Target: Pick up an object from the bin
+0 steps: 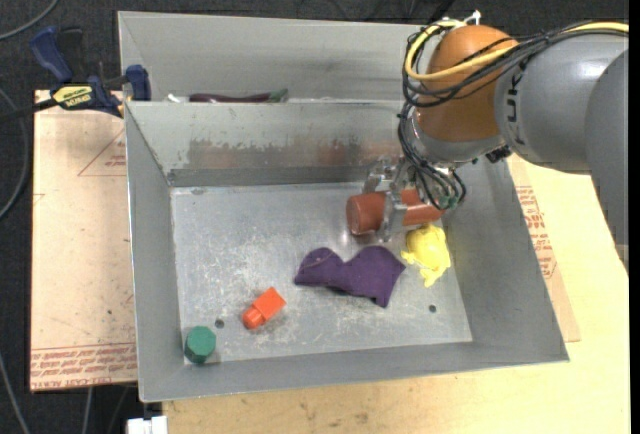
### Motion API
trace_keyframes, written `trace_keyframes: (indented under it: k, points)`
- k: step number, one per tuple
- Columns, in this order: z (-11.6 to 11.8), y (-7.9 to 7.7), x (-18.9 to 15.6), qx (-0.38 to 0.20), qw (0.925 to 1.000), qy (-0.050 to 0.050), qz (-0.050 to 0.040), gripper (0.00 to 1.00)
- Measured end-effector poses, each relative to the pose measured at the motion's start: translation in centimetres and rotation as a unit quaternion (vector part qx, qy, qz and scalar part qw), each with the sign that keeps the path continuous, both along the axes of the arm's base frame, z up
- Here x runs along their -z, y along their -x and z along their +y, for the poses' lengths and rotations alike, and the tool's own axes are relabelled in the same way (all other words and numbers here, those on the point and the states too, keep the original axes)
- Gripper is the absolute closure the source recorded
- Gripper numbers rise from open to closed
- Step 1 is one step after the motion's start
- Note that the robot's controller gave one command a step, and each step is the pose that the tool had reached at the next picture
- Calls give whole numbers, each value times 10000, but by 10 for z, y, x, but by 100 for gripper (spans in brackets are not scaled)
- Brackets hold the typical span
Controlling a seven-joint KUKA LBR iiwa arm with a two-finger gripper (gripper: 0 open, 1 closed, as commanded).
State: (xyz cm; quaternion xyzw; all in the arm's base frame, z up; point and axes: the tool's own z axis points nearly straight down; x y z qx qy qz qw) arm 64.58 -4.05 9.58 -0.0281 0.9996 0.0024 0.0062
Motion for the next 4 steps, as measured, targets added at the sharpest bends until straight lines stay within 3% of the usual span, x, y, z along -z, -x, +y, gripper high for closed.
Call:
trace_keyframes:
  k: [1, 2, 3, 4]
  points:
    - [0, 0, 0, 2, 10000, -1, 0, 100]
    - [-17, 4, -101, -61, 10000, -4, -19, 100]
    - [-17, 4, -101, -60, 10000, -4, -19, 100]
    - [-14, -2, -147, -57, 10000, -7, 1, 100]
